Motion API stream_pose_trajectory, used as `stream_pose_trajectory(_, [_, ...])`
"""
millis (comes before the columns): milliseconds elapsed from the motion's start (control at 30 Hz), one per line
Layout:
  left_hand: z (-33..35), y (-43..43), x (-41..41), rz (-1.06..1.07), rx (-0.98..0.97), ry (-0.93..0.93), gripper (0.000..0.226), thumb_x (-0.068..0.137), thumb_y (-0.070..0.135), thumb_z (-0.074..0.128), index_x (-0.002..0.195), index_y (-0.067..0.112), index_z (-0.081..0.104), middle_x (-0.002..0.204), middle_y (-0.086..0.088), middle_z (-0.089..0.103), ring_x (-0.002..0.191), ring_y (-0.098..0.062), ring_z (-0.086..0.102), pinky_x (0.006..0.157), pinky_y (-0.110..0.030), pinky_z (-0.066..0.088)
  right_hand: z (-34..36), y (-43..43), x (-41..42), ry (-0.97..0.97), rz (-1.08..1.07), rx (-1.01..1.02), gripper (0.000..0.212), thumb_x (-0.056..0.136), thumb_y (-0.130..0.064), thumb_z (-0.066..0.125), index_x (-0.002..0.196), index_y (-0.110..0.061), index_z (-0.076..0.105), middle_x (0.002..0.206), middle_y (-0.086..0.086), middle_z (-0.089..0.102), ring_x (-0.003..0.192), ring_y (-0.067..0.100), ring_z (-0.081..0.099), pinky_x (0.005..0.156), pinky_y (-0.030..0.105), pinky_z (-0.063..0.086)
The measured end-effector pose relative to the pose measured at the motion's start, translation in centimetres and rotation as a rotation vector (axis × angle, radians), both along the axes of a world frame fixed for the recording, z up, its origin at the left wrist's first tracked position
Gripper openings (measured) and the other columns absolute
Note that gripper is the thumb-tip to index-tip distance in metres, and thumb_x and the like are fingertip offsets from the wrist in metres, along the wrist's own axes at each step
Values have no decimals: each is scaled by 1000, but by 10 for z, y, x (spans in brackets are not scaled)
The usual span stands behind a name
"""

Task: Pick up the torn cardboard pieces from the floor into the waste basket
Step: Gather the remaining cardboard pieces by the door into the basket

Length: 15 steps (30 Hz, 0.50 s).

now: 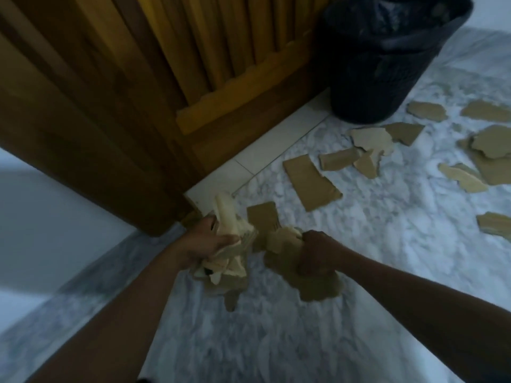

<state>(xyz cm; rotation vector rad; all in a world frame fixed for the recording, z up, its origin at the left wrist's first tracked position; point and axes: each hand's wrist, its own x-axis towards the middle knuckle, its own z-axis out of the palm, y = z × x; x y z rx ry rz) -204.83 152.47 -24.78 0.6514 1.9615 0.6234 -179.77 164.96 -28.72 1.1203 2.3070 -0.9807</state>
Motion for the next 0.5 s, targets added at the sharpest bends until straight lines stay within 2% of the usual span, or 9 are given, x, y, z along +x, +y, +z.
stream_pose_trajectory(33, [-5,-7,3,-25,-27,6,114,47,56,91,143,16,43,144,-3,50,124,-25,55,99,-46,50,1,1,0,0,-4,-3,76,70,-38,84,132,-6,51,127,11,59,110,24,62,79,29,51])
stream_pose_trajectory(67, [-11,-14,8,-50,-49,42,108,57,51,89,145,14,39,148,-3,44,130,-26,49,102,-40,46,2,2,0,6,-16,-9,80,69,-36,85,134,-7,48,129,10,58,112,25,61,78,28,50])
stream_pose_trajectory(100, [-20,-21,11,-67,-62,107,94,69,43,86,144,10,38,147,-3,42,132,-27,45,99,-35,45,4,2,0,25,-34,-11,84,67,-34,86,136,-8,45,130,9,57,113,25,60,78,28,48])
stream_pose_trajectory(167, [-37,-31,14,-109,-37,271,60,75,29,83,121,7,51,125,-10,52,116,-26,54,78,-35,44,9,1,0,52,-44,-9,85,66,-27,87,135,-10,40,127,8,56,113,26,59,81,31,50])
stream_pose_trajectory(200, [-43,-33,14,-128,-24,350,55,71,27,86,109,3,55,115,-14,57,106,-27,58,73,-35,45,11,1,2,76,-47,-2,85,66,-26,87,135,-11,40,127,7,56,113,25,58,86,34,51])
stream_pose_trajectory(233, [-46,-32,16,-135,-2,392,55,68,26,88,104,0,57,109,-15,59,102,-28,60,70,-31,44,13,2,7,106,-71,-3,86,66,-25,88,137,-12,41,128,7,57,114,25,58,91,37,52])
stream_pose_trajectory(300, [-45,-28,16,-166,-5,398,59,69,25,87,112,-1,56,114,-15,58,107,-28,58,72,-25,41,19,6,17,138,-141,-15,78,71,-25,86,138,-11,48,127,8,60,116,25,59,95,36,50])
stream_pose_trajectory(367, [-41,-20,16,-209,-41,382,67,72,27,85,124,3,49,125,-12,54,115,-27,53,78,-24,39,27,7,28,87,-159,8,64,76,-27,83,131,-7,56,122,11,64,111,24,62,88,30,51])
stream_pose_trajectory(500, [-33,2,17,-272,-80,347,81,68,27,88,130,6,40,135,-13,48,121,-28,50,87,-30,44,46,7,43,61,-243,49,60,66,-26,88,118,-9,64,105,5,68,96,20,66,76,29,54])
